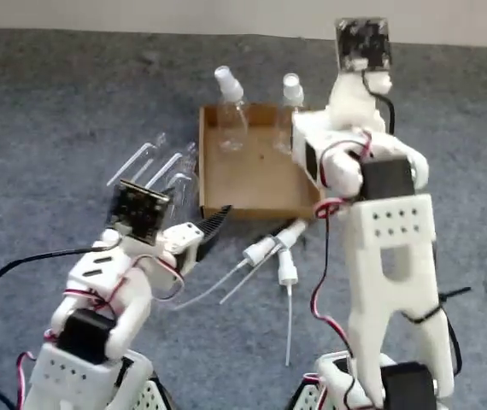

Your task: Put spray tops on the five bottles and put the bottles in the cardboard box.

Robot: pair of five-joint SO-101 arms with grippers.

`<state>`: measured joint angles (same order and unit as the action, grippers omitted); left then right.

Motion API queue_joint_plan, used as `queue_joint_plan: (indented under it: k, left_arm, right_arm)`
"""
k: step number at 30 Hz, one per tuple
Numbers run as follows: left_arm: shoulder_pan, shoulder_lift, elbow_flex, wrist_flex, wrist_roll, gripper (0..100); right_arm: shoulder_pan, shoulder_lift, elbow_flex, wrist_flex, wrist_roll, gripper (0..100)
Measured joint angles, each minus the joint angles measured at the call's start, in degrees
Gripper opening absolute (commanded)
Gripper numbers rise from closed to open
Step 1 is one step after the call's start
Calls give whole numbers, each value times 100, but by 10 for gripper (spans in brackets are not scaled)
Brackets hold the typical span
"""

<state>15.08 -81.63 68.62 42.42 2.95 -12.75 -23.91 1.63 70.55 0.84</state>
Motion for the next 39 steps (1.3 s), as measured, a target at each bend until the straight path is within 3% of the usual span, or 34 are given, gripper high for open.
queue_joint_plan:
  k: [9,14,21,25,29,34,39]
  left_arm:
    - [-1538,-9,-1125,1890,-967,234]
    - [-2321,255,-1266,2189,-1398,234]
    - [-3112,1969,-1714,2189,-1503,236]
    - [-3182,3024,-2259,2224,-1503,239]
    - [-3112,4079,-2866,2224,-1503,239]
    - [-2470,5354,-3323,2242,-1837,259]
    - [-2127,6163,-3578,2233,-1890,285]
  right_arm:
    - [0,-422,0,2242,677,274]
    - [-9,-431,316,2426,712,274]
    - [-387,-431,1240,2145,712,274]
    - [-967,-431,1398,2084,712,274]
    - [-1073,-457,1732,2066,712,274]
    - [-466,-1125,2822,2004,1292,274]
    - [668,-2295,3903,1978,2084,275]
